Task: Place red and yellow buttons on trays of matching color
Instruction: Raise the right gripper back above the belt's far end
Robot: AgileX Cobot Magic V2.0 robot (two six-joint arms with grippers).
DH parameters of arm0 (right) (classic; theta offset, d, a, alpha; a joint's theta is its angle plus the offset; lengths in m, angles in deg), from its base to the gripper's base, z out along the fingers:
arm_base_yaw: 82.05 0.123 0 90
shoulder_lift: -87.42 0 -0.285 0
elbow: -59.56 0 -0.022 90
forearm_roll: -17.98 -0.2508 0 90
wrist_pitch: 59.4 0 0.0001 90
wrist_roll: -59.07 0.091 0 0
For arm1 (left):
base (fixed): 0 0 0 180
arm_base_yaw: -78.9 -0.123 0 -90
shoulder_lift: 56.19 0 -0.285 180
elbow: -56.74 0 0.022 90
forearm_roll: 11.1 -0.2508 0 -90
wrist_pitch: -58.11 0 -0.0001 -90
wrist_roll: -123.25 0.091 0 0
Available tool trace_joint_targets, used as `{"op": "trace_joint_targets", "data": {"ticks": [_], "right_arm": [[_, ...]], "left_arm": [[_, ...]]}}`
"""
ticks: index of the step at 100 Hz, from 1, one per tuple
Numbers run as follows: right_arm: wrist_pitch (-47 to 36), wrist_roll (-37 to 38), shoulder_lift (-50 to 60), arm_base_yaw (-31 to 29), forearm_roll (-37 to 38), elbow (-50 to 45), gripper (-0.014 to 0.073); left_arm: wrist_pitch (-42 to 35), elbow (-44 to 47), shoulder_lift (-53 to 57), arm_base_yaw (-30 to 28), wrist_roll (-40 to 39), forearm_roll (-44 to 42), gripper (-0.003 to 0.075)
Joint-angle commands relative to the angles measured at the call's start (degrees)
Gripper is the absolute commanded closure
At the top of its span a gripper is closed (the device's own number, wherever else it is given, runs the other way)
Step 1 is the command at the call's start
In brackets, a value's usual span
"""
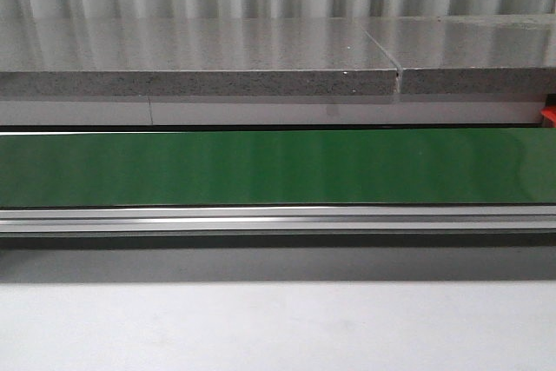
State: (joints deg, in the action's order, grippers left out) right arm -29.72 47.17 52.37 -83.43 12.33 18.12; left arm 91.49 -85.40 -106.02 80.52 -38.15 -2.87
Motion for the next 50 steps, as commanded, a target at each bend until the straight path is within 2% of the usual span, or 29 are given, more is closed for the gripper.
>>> {"op": "trace_joint_targets", "data": {"ticks": [1,27,34,42,50], "right_arm": [[-3.4,-0.5,1.4,0.0,0.5,0.9,0.0662],[-2.7,-0.5,1.7,0.0,0.5,0.8,0.0662],[-2.7,-0.5,1.7,0.0,0.5,0.8,0.0662],[-2.7,-0.5,1.7,0.0,0.5,0.8,0.0662],[-2.7,-0.5,1.7,0.0,0.5,0.8,0.0662]], "left_arm": [[-4.2,-1.6,0.2,0.4,-0.6,0.7,0.0741],[-8.2,-1.7,0.2,0.4,-0.6,-0.8,0.0741],[-8.7,-1.9,0.2,-0.5,-3.2,-0.8,0.0741],[-6.0,-3.0,-0.7,-2.9,-7.7,-0.8,0.0741],[-2.4,-4.2,-2.4,-6.1,-8.0,-0.8,0.0741]]}}
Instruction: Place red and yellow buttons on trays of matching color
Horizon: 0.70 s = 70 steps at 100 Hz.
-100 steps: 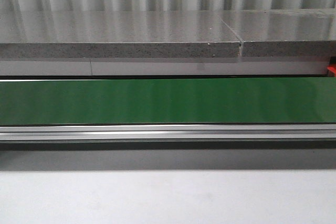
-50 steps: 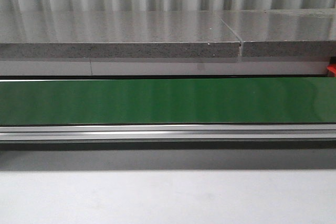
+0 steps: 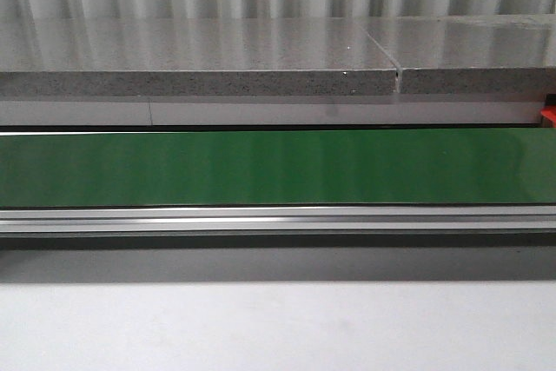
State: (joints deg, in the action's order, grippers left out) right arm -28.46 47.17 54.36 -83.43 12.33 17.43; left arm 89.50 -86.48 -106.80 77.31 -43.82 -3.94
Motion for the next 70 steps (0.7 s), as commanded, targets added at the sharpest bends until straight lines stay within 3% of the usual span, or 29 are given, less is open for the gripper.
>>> {"op": "trace_joint_targets", "data": {"ticks": [1,28,35,50,55,60,70], "right_arm": [[-4.0,-0.5,-0.3,0.0,0.5,1.5,0.0662],[-4.0,-0.5,-0.3,0.0,0.5,1.5,0.0662],[-4.0,-0.5,-0.3,0.0,0.5,1.5,0.0662],[-4.0,-0.5,-0.3,0.0,0.5,1.5,0.0662],[-4.0,-0.5,-0.3,0.0,0.5,1.5,0.0662],[-4.0,-0.5,-0.3,0.0,0.5,1.5,0.0662],[-4.0,-0.5,-0.3,0.0,0.5,1.5,0.0662]], "left_arm": [[0.2,-3.2,-1.9,-3.5,-2.5,0.3,0.0741],[5.7,-7.4,-9.4,-13.8,-10.6,0.1,0.072],[7.5,-8.2,-10.7,-15.6,-10.6,1.1,0.0629],[8.5,-8.6,-12.6,-16.6,-11.6,1.5,0.0243],[10.0,-8.6,-13.3,-17.0,-12.6,1.5,0.0159],[11.9,-8.6,-14.1,-17.9,-13.9,1.5,0.0128],[16.6,-9.0,-16.6,-20.6,-16.9,1.2,0.0146]]}}
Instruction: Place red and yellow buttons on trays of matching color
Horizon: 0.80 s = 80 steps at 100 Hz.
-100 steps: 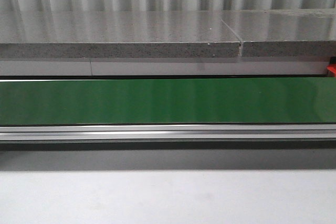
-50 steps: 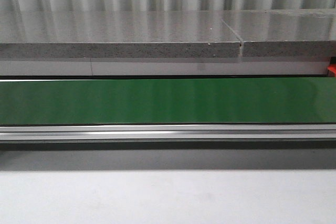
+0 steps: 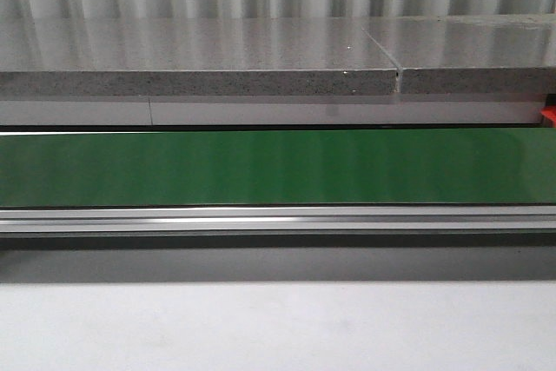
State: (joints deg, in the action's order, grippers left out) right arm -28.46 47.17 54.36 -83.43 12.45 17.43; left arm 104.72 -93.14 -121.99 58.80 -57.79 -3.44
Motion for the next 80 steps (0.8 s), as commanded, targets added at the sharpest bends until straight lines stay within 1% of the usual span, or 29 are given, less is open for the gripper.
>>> {"op": "trace_joint_targets", "data": {"ticks": [1,13,22,41,57,80], "right_arm": [[-4.0,-0.5,-0.3,0.0,0.3,1.5,0.0662],[-4.0,-0.5,-0.3,0.0,0.3,1.5,0.0662],[-4.0,-0.5,-0.3,0.0,0.3,1.5,0.0662],[-4.0,-0.5,-0.3,0.0,0.3,1.5,0.0662],[-4.0,-0.5,-0.3,0.0,0.3,1.5,0.0662],[-4.0,-0.5,-0.3,0.0,0.3,1.5,0.0662]], "left_arm": [[2.1,-2.4,-1.6,-2.6,-3.0,0.5,0.0148],[8.7,-4.7,-5.0,-7.0,-3.1,0.3,0.0156],[11.6,-6.3,-7.8,-9.4,-3.1,0.3,0.0157],[18.1,-8.9,-14.6,-11.6,-3.1,-2.4,0.0157],[18.2,-10.0,-20.7,-11.6,-3.1,-3.8,0.0157],[18.0,-11.4,-27.2,-11.6,-4.2,-3.1,0.0157]]}}
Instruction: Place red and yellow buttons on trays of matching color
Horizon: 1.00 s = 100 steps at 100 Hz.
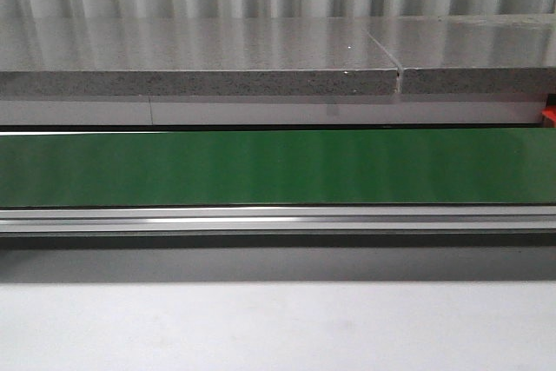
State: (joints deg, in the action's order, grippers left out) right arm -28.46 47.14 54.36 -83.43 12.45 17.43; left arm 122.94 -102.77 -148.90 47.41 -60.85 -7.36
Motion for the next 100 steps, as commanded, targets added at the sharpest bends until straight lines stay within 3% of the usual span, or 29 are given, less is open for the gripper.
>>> {"op": "trace_joint_targets", "data": {"ticks": [1,31,56,63,100], "right_arm": [[-4.0,-0.5,-0.3,0.0,0.3,1.5,0.0662],[-4.0,-0.5,-0.3,0.0,0.3,1.5,0.0662],[-4.0,-0.5,-0.3,0.0,0.3,1.5,0.0662],[-4.0,-0.5,-0.3,0.0,0.3,1.5,0.0662],[-4.0,-0.5,-0.3,0.0,0.3,1.5,0.0662]], "left_arm": [[-0.2,-1.8,-0.6,-0.2,-1.1,0.8,0.0157],[-4.9,-1.8,-6.9,-0.2,-1.1,1.7,0.0167],[-9.2,-1.9,-7.8,-0.2,-1.1,1.7,0.0482],[-9.4,-1.9,-7.8,-0.2,-1.1,1.7,0.0524],[-7.9,-2.9,0.1,-0.1,-0.9,1.6,0.0533]]}}
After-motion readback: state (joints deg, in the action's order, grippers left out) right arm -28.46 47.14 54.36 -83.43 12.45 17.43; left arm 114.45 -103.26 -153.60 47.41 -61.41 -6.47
